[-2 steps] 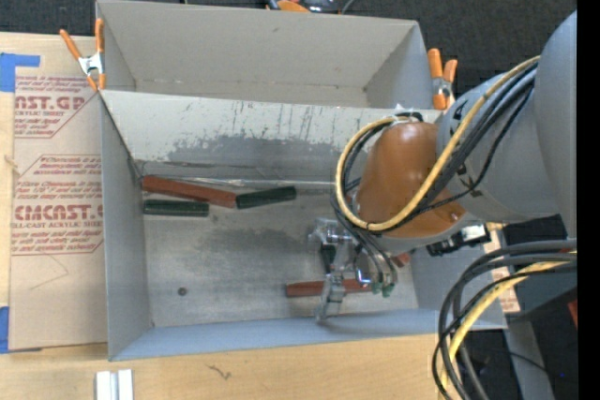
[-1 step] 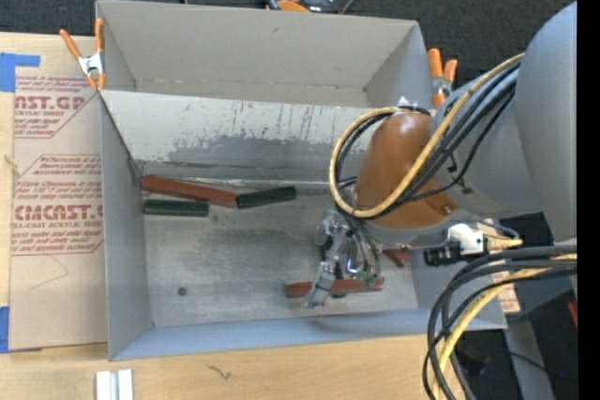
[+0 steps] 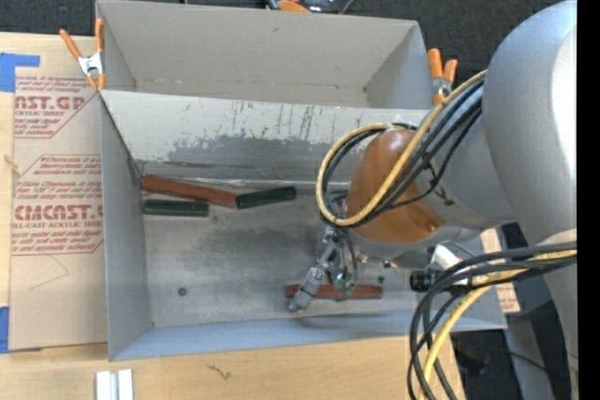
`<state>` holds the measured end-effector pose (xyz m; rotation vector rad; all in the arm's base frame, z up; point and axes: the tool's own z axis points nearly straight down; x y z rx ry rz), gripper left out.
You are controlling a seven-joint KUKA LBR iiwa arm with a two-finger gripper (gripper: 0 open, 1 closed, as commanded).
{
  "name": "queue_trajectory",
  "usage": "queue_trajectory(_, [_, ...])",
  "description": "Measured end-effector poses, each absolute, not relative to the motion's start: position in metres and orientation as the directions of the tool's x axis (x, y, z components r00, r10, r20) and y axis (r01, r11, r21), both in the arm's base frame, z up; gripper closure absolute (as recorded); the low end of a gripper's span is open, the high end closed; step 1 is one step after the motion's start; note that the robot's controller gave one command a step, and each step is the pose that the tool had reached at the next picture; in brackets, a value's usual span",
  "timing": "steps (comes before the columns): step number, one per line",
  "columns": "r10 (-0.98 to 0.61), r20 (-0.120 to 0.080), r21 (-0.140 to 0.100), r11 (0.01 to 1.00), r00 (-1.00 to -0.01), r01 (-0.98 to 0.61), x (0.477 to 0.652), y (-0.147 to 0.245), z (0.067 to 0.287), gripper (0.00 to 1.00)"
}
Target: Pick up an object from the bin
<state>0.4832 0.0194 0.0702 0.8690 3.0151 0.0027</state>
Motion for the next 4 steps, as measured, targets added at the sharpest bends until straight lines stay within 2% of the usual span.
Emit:
queue_trajectory(1, [0.532, -0.002, 0.002, 0.847, -0.847, 0.532, 0.484, 0.020, 0.070, 0.00])
queue_trajectory(2, [0.532, -0.004, 0.003, 0.847, -0.847, 0.532, 0.484, 0.020, 0.071, 1.00])
queue_trajectory(4, [0.531, 0.000, 0.001, 0.848, -0.848, 0.531, 0.485, 0.021, 0.087, 1.00])
